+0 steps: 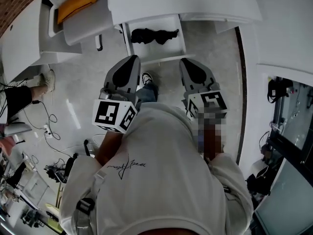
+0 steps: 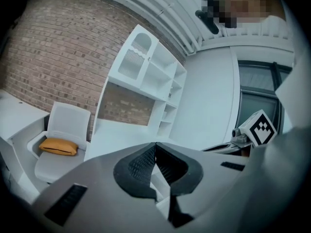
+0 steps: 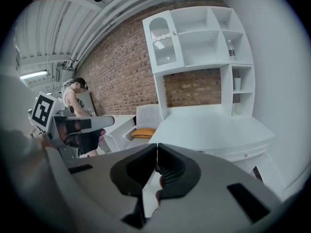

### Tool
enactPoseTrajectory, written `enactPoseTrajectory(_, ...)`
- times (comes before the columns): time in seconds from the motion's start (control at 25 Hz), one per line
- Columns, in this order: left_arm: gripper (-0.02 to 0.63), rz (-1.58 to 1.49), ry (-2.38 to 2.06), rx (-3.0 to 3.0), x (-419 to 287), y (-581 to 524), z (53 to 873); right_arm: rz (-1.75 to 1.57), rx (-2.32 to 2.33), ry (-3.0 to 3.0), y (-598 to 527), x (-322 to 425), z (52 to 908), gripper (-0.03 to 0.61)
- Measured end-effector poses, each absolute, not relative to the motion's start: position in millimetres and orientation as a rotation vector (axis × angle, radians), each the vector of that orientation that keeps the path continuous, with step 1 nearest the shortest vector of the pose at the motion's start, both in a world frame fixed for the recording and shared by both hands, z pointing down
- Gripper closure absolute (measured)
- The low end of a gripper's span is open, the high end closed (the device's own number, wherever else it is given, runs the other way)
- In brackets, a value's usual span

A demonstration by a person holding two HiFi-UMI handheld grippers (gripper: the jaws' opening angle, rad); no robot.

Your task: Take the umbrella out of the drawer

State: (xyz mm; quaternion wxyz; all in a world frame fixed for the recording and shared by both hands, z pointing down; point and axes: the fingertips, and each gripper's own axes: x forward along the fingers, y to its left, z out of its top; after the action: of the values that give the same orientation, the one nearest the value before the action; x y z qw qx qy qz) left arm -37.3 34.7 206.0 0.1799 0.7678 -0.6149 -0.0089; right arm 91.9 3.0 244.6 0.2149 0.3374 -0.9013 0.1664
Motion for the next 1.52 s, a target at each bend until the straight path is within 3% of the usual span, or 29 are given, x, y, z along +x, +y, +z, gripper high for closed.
enactPoseTrajectory(0.32, 0.597, -0.041, -1.75, 2.134, -62, 14, 214, 0.419, 0.88, -2.502, -26, 63, 247, 0.552)
enactPoseTrajectory(1.52, 0.597, -0.007, -1.758, 2.006, -52, -22, 252, 0.398, 0.618, -2.43, -61, 56, 281, 0.552)
